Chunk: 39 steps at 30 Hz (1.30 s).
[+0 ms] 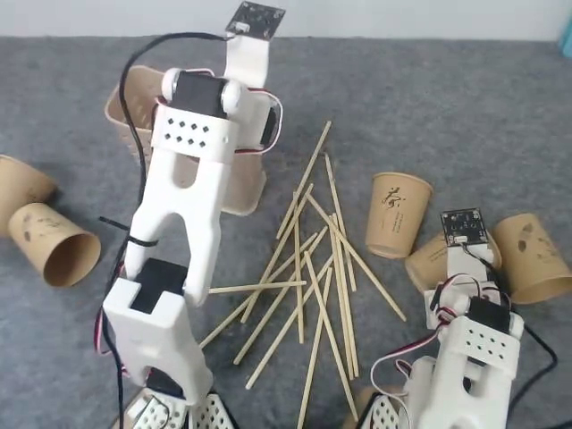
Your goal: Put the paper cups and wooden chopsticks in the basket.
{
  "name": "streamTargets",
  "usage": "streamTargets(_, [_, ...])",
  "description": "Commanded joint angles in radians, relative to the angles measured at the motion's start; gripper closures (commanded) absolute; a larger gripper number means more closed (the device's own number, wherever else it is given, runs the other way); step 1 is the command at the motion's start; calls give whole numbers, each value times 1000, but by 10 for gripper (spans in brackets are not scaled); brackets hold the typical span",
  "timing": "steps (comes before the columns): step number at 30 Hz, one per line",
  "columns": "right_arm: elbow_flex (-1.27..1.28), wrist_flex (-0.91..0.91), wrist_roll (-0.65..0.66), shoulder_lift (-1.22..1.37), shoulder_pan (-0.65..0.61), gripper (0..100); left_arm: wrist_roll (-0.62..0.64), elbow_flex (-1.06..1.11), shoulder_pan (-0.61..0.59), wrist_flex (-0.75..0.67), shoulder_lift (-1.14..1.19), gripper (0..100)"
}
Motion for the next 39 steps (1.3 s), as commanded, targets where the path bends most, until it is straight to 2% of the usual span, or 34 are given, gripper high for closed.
streamTargets(1, [-6, -15, 11, -22, -5, 983, 41, -81, 46, 28, -78, 901])
streamTargets(4, [-6, -13, 11, -22, -5, 983, 92, -77, 57, 28, -64, 866])
streamTargets(14, [-6, -10, 12, -25, -5, 983, 222, -156, 54, 11, -5, 885])
streamTargets(21, [-6, -8, 12, -27, -4, 983, 224, -295, 6, -44, 153, 884])
streamTargets(28, [-6, -8, 12, -27, -2, 983, 222, -492, -31, 3, 315, 884])
streamTargets(34, [-6, -8, 12, -27, -2, 983, 230, -667, -28, -14, 370, 884])
streamTargets(39, [-6, -8, 12, -27, -2, 983, 253, -691, -31, -54, 387, 884])
